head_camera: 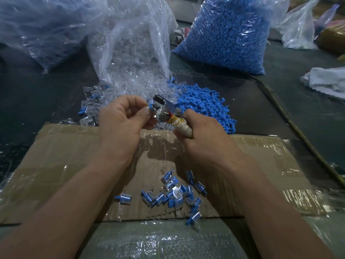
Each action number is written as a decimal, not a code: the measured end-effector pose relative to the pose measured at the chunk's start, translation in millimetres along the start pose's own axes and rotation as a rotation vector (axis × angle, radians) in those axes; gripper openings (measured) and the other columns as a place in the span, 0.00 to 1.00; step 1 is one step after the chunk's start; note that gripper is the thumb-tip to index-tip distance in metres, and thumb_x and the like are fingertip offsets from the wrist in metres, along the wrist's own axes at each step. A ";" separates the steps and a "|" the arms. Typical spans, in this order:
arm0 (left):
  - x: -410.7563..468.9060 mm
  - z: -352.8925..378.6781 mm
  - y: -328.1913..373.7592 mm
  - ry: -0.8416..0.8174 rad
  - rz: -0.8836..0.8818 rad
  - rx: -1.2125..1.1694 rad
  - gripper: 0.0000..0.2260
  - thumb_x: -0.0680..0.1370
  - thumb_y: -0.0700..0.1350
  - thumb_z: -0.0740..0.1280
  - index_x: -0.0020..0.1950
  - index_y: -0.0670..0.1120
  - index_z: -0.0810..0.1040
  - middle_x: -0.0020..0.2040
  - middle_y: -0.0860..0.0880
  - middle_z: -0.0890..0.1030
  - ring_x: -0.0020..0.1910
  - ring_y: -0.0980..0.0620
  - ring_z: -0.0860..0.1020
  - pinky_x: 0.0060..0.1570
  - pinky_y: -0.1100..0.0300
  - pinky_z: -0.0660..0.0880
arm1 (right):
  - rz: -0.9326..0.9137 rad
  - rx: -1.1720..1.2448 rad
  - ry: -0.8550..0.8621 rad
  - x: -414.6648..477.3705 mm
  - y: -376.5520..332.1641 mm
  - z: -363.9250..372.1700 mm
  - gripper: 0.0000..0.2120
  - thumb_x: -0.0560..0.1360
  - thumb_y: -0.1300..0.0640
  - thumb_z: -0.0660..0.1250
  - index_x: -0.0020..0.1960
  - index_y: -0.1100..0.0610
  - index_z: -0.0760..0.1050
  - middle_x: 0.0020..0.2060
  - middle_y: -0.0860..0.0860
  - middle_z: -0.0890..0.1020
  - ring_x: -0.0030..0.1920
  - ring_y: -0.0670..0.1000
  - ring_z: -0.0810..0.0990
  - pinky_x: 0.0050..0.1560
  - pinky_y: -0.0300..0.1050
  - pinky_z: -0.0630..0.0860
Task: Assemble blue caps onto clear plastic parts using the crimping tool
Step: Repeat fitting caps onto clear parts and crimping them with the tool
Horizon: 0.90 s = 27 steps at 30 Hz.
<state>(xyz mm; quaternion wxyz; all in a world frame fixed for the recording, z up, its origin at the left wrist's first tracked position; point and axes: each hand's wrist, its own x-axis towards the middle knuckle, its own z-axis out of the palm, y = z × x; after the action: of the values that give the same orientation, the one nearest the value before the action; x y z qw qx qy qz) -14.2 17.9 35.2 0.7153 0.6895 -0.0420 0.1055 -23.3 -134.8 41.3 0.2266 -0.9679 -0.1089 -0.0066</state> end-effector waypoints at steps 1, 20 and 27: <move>-0.4 0.1 0.2 0.004 -0.003 -0.001 0.06 0.73 0.32 0.65 0.41 0.42 0.75 0.33 0.50 0.78 0.29 0.61 0.78 0.31 0.71 0.74 | 0.001 0.008 0.005 -0.4 -0.3 0.3 0.11 0.76 0.51 0.63 0.40 0.46 0.60 0.34 0.42 0.69 0.35 0.41 0.66 0.32 0.38 0.60; 5.7 -6.8 -2.1 -0.022 -0.114 -0.050 0.06 0.72 0.33 0.67 0.39 0.43 0.76 0.29 0.51 0.81 0.28 0.56 0.79 0.30 0.67 0.76 | 0.025 0.125 0.111 2.8 6.9 -0.1 0.07 0.74 0.54 0.65 0.47 0.51 0.67 0.37 0.44 0.72 0.37 0.42 0.69 0.33 0.38 0.63; 3.9 -12.5 1.1 -0.472 -0.278 0.120 0.06 0.60 0.43 0.70 0.35 0.45 0.82 0.28 0.49 0.80 0.25 0.57 0.75 0.26 0.67 0.73 | 0.144 0.026 0.163 5.2 25.1 -12.3 0.14 0.69 0.47 0.70 0.47 0.51 0.68 0.38 0.45 0.72 0.38 0.47 0.71 0.35 0.43 0.66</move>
<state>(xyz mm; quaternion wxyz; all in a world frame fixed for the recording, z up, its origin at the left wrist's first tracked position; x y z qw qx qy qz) -11.7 30.8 36.5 0.6512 0.7353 -0.1063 -0.1550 -12.5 -161.1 41.7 0.2474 -0.9663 -0.0204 -0.0678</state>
